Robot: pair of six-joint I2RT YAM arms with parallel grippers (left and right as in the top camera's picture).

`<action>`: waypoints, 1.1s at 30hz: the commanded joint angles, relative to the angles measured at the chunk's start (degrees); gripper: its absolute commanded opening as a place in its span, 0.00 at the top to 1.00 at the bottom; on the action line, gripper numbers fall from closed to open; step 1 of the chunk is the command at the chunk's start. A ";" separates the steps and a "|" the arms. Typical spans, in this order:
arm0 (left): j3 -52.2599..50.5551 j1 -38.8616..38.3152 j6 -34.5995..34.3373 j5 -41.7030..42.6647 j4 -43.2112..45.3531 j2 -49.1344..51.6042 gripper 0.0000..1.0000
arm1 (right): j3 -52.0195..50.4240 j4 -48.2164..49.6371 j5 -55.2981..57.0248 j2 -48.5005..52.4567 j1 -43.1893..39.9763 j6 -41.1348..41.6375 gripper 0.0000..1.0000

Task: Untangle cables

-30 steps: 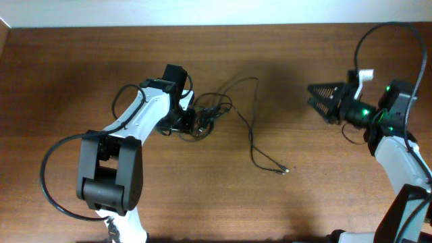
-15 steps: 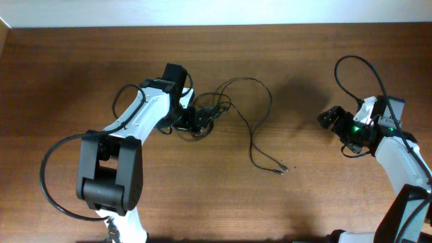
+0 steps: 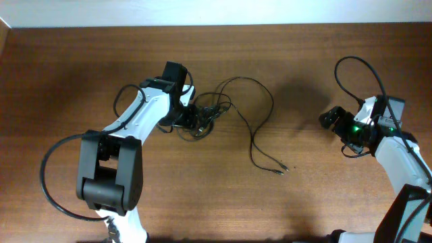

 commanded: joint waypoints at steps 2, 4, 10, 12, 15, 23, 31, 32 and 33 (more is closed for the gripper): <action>-0.09 0.35 -0.22 1.88 0.98 0.52 0.91 | 0.04 0.00 0.72 -0.59 -0.04 -0.63 0.02; -0.09 0.20 -0.22 2.14 1.14 0.52 1.00 | 0.04 0.02 0.72 -0.59 -0.04 -0.66 0.02; -0.09 -2.78 1.33 2.08 2.01 0.52 1.00 | 0.04 0.02 0.72 -0.59 -0.04 -0.66 0.02; -0.07 -3.28 1.31 2.12 2.01 0.52 1.00 | 0.04 0.02 0.72 -0.59 -0.04 -0.66 0.02; -0.07 -3.19 1.27 3.15 2.14 0.52 1.00 | 0.04 0.02 0.72 -0.59 -0.04 -0.66 0.02; -0.07 -1.86 0.87 14.08 6.67 0.52 1.00 | 0.04 0.02 0.72 -0.59 -0.04 -0.63 0.02; -0.07 -1.88 0.85 14.10 6.27 0.52 1.00 | 0.07 4.98 0.48 -0.59 -0.04 -0.59 0.01; -0.07 -1.88 0.85 14.10 6.27 0.52 1.00 | 0.07 5.95 0.02 -0.59 -0.04 -0.33 0.01; -0.07 -1.88 0.85 14.10 6.27 0.52 1.00 | 0.07 5.49 -2.25 -0.59 -0.04 0.55 0.02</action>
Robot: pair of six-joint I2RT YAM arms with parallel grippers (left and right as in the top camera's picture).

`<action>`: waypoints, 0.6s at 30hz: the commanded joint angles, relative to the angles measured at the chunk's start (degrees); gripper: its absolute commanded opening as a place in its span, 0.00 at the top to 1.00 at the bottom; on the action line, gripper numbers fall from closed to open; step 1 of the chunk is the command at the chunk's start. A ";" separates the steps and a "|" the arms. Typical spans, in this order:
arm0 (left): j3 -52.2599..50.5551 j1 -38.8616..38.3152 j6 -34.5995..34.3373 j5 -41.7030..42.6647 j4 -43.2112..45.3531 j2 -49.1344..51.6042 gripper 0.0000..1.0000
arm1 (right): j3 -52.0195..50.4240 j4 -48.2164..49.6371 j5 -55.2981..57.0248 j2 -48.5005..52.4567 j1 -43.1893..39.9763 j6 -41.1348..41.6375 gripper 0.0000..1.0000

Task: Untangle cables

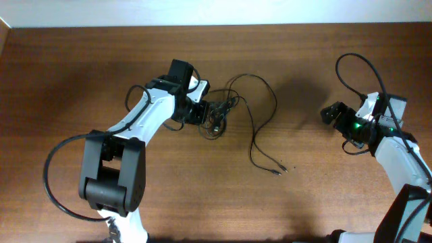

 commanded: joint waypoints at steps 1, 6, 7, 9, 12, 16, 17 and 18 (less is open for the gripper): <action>-0.02 0.22 0.48 1.25 0.00 0.52 1.00 | 0.17 -1.33 -6.64 -0.57 -0.04 1.11 0.01; -0.02 0.22 0.48 1.25 0.00 0.52 1.00 | 0.17 -10.29 -16.39 -0.57 -0.04 1.09 0.01; -0.02 0.22 0.48 1.25 0.02 0.52 1.00 | 0.17 -11.43 -18.56 -0.57 -0.04 1.05 0.34; -0.02 0.22 0.50 1.25 0.00 0.52 1.00 | 0.15 -16.20 -18.62 -0.57 0.59 0.37 0.96; -0.02 0.22 0.48 1.25 0.02 0.50 1.00 | -0.07 -18.95 -20.00 -0.57 3.32 -3.85 0.96; -0.02 0.22 0.48 1.31 0.00 0.52 1.00 | -0.04 -18.71 -28.76 -0.57 4.79 -3.89 0.96; -0.02 0.22 0.48 1.49 0.00 0.52 1.00 | -0.09 -19.47 -28.48 -0.57 6.12 -3.89 0.96; -0.02 0.22 0.48 1.46 0.00 0.52 1.00 | -0.28 -19.89 -28.04 -0.57 7.78 -4.24 0.96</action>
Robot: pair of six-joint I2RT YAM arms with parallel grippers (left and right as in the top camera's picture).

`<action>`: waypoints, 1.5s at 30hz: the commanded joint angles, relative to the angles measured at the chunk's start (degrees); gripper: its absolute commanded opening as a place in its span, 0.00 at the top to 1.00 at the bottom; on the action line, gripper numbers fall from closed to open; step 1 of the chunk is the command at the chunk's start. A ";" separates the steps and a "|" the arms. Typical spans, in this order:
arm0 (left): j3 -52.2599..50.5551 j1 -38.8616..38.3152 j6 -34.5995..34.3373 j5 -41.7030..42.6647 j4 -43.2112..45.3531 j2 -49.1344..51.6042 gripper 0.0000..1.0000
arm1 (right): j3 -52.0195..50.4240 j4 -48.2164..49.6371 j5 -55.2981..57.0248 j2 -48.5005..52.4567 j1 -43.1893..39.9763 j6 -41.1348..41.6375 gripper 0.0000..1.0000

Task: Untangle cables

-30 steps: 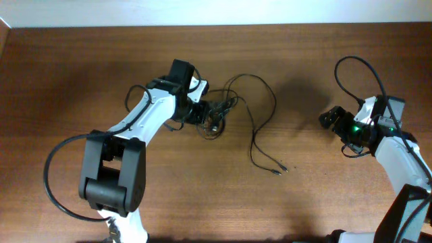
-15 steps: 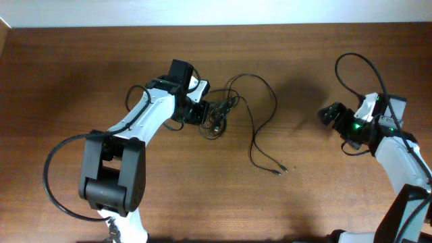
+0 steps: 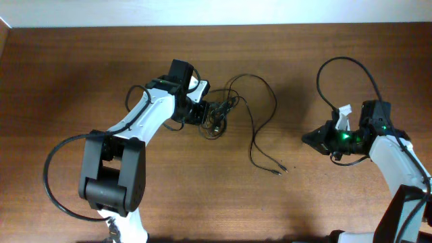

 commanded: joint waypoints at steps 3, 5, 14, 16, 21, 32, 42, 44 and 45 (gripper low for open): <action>-0.02 0.22 0.48 1.46 0.13 0.50 1.00 | -0.90 -0.83 -3.65 -0.57 11.78 -2.69 0.94; -0.02 0.07 0.50 2.12 0.13 0.52 1.00 | -0.90 0.39 -3.63 -0.57 15.96 -2.69 0.94; -0.02 -2.03 1.11 0.96 -0.15 0.52 0.76 | -0.90 13.81 8.31 -0.57 30.56 6.97 0.67; -0.02 -2.01 1.09 -1.22 -0.28 0.52 0.23 | -0.90 16.74 10.14 -0.57 32.24 10.14 0.64; 5.07 1.11 1.09 1.62 -4.15 -1.49 1.00 | -0.90 24.15 10.05 -0.57 33.40 11.34 0.61; 3.96 4.28 -0.61 -3.61 -4.00 -1.49 0.27 | -0.90 31.19 15.85 -0.50 33.42 17.99 0.49; 4.42 3.96 -1.73 -0.57 -3.63 -11.98 0.40 | -1.29 26.82 26.47 4.31 33.51 17.94 0.39; 4.37 1.75 -2.78 -0.61 -4.04 -12.98 0.83 | -1.29 26.84 26.47 4.44 33.51 17.94 0.36; 4.28 0.68 -2.78 -1.38 -4.46 -12.68 0.89 | -1.29 26.84 26.47 4.46 33.51 17.94 0.36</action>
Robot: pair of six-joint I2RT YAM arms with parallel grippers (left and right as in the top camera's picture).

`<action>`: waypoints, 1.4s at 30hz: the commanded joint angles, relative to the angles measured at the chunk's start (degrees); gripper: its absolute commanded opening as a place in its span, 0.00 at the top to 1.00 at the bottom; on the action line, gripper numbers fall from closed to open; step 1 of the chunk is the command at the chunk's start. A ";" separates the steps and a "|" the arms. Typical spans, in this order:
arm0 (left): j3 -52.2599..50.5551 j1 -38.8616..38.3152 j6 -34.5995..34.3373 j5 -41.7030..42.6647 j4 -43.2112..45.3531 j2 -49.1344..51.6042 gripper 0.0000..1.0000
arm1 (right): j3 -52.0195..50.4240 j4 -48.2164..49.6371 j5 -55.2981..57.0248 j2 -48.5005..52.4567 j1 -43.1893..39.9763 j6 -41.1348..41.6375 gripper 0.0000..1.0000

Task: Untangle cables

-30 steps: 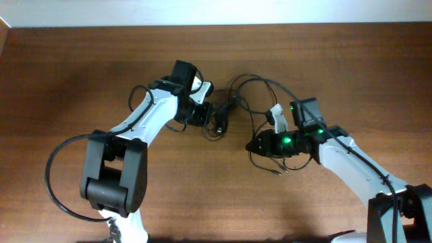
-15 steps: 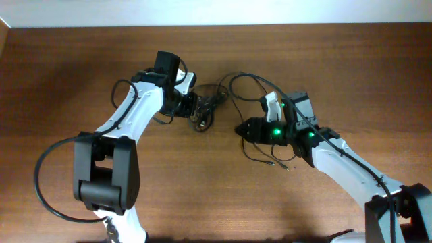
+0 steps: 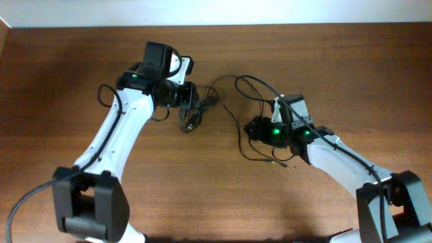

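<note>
Thin black cables lie on the brown table. Their knotted tangle [image 3: 192, 117] hangs at the tip of my left gripper [image 3: 188, 102], which looks shut on it at the upper middle. From the knot a long loop [image 3: 251, 79] runs right, and loose strands fall to plug ends [image 3: 273, 161]. My right gripper [image 3: 250, 127] sits right beside a falling strand [image 3: 241, 138], its dark fingers merging with the cable. Whether the jaws hold that strand is not clear.
The table's far edge and a white wall strip [image 3: 216, 12] run along the top. The right arm's own thick cable arches over its wrist [image 3: 297, 111]. The left arm's forearm [image 3: 115, 138] crosses the left part of the table.
The left gripper has moved left and slightly back, taking the tangle with it. The right gripper has moved well to the left, from the open table onto the falling strands.
The left gripper was at the tangle left of centre with the right arm parked far right. The tangle then sat further right with the left gripper. The right arm then stood a little leftward. Now the tangle is back left and the right gripper is at the strands.
</note>
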 commanded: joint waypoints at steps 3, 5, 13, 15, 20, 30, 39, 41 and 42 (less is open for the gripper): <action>-0.17 -6.88 -3.32 -10.03 -1.44 0.13 0.67 | -0.26 0.00 1.20 0.39 0.33 -0.17 0.36; -0.17 -9.01 -3.54 -10.47 -2.29 0.33 0.79 | -0.26 0.02 1.22 0.42 0.33 -0.17 0.35; -0.17 -9.94 -6.47 -22.10 0.74 9.33 0.52 | -0.26 -0.44 1.20 0.42 0.33 -1.27 0.35; -0.17 -9.40 -6.47 -25.09 3.80 9.68 0.40 | -0.26 -0.39 1.20 0.42 0.33 -1.25 0.35; -0.17 -9.38 -6.47 -25.18 6.54 14.14 0.40 | -0.26 -0.42 1.20 0.39 0.33 -1.25 0.35; 5.95 -5.73 3.26 -6.51 -0.17 14.51 1.00 | -0.24 -0.52 -19.82 -4.33 -3.23 -11.04 0.51; 5.79 6.97 45.51 51.06 -17.25 12.46 1.00 | -0.15 6.69 -45.83 -4.28 -7.72 -11.43 0.48; 4.20 6.73 50.73 53.55 -17.33 12.46 1.00 | -0.15 6.69 -45.81 -4.28 -6.97 -9.46 0.48; 3.19 6.54 53.13 54.97 -17.29 12.46 1.00 | -0.15 6.69 -45.66 -4.28 -5.97 -8.92 0.48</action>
